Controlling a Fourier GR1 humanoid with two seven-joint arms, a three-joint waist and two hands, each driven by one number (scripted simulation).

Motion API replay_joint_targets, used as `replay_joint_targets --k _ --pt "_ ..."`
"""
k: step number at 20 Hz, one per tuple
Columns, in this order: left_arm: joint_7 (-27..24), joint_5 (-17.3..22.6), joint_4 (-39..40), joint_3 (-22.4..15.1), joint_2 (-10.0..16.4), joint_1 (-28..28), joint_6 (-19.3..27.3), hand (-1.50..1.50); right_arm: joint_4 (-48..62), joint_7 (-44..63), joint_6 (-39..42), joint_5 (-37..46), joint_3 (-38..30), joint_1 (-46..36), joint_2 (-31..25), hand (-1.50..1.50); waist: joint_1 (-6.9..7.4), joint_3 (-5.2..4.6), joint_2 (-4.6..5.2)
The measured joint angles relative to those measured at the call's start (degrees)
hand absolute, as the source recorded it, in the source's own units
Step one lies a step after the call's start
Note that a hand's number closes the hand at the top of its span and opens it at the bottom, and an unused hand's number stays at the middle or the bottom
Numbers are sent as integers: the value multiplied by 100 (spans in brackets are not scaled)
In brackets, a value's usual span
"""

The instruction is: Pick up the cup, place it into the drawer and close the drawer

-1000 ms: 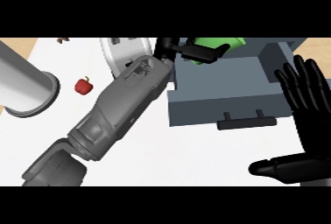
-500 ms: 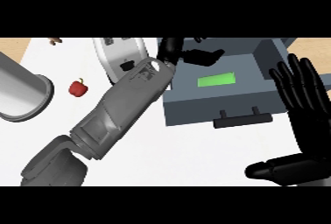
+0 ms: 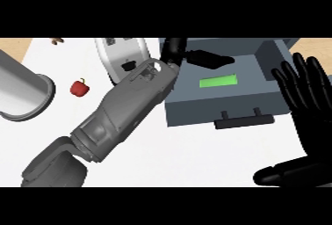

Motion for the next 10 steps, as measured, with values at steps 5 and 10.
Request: replay_joint_targets --k 5,10 --pt "-315 359 -319 246 0 13 -192 -150 -92 117 63 -263 -126 87 -59 -150 215 -4 -60" --pt "-324 445 -691 520 79 272 -345 -150 -226 143 319 -468 -276 258 -272 150 459 -6 -122"
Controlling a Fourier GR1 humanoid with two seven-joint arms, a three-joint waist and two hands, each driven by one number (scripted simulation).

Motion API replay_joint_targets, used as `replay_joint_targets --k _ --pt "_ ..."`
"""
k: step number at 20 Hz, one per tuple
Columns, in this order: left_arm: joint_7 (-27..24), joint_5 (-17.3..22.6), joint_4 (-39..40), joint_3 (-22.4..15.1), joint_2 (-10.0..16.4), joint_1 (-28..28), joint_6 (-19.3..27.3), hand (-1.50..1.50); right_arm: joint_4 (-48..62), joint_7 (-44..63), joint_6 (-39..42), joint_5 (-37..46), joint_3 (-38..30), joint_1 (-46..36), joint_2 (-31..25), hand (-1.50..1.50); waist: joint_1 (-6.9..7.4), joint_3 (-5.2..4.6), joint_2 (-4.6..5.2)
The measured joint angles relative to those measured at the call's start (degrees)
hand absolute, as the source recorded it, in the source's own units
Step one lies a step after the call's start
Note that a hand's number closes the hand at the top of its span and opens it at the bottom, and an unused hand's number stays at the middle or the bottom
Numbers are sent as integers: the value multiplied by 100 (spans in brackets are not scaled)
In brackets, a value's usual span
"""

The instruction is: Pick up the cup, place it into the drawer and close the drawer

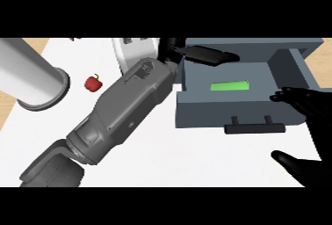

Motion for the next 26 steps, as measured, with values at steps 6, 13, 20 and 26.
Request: replay_joint_targets --k 6,13,20,26 --pt "198 100 -869 230 423 590 82 -150 -247 -15 399 541 195 256 -399 150 199 -4 -62" --pt "546 154 -2368 338 1289 1903 145 -150 -370 -64 624 1294 430 515 -647 150 308 -4 -77" --pt "852 209 -4028 505 2143 3464 19 -150 97 -204 552 2075 631 428 -631 150 294 -1 -51" --pt "814 334 -4794 751 2592 4471 -374 -150 537 -681 538 3399 1145 184 -935 150 320 -3 -36"
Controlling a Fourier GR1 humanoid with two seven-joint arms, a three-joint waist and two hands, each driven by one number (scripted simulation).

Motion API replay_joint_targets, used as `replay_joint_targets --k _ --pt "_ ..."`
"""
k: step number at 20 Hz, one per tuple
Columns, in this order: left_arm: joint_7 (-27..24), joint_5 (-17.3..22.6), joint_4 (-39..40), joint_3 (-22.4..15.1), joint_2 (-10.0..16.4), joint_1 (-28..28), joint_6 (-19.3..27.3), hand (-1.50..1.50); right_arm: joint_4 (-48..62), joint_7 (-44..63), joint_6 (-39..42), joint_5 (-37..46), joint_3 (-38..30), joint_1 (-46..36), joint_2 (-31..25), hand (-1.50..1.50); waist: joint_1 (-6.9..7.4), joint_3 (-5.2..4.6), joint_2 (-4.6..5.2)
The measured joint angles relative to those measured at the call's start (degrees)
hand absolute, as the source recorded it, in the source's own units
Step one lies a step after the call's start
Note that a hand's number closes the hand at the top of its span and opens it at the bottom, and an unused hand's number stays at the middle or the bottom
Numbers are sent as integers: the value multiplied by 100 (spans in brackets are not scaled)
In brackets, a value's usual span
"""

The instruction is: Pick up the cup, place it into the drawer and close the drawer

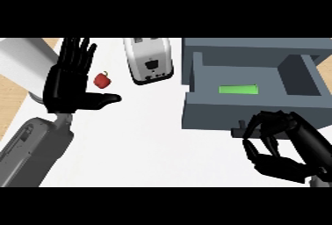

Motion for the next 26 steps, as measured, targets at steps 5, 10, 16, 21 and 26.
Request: replay_joint_targets --k 5,10,16,21,26 --pt "-102 92 -309 269 332 657 -422 -150 697 -648 -338 1297 526 -82 -186 150 -18 2 19" --pt "-133 159 -556 617 536 1245 -842 -150 1809 -1075 -843 2145 836 -466 15 -150 -61 3 28" --pt "-354 42 -472 930 509 1804 -1421 -150 3223 -1411 -1211 2758 855 -1100 189 -150 -95 2 35" --pt "-381 24 -603 1285 559 2244 -1838 -150 4427 -1677 -1457 3099 781 -1656 389 -150 -98 3 35" --pt "-232 -36 -588 1525 484 2316 -2077 -150 5879 -2059 -1795 3242 474 -2492 631 -150 -80 -1 34"
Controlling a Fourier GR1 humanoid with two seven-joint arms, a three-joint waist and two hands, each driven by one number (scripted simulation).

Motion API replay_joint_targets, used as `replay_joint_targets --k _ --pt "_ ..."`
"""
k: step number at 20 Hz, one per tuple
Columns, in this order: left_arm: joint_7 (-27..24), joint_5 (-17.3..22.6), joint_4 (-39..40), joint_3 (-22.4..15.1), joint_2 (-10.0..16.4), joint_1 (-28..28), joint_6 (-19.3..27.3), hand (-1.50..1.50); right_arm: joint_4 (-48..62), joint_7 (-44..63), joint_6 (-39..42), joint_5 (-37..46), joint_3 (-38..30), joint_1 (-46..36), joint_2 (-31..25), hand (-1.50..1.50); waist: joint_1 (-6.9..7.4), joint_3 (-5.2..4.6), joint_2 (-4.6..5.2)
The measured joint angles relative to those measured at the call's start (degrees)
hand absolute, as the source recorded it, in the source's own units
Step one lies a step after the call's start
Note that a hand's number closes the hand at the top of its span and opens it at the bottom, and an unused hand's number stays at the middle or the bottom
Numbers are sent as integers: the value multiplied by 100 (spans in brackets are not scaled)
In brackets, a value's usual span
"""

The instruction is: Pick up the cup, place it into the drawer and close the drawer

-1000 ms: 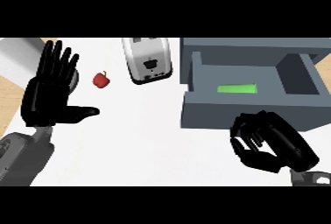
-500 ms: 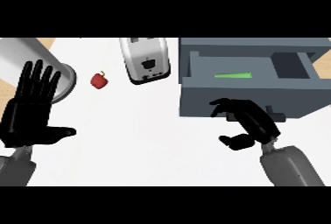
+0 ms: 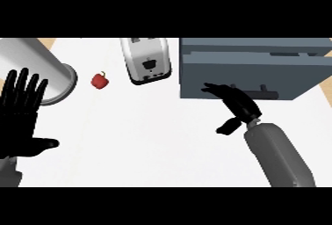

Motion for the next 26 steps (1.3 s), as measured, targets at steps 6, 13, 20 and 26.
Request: replay_joint_targets --k 6,13,20,26 --pt "-10 -44 78 183 -77 55 -317 -150 1696 -827 -112 -148 -524 -1060 -56 -150 49 -13 -15" --pt "81 -61 194 234 -137 -79 -499 -150 2840 -1535 36 -199 -837 -1890 -319 -150 145 -51 -62" --pt "78 -112 268 280 -119 -131 -666 -150 3479 -1961 315 -220 -988 -2289 -524 -150 258 -53 -45" --pt "-16 -224 432 264 -174 -176 -760 -150 3734 -2169 445 -192 -1024 -2404 -597 -150 298 -71 -41"
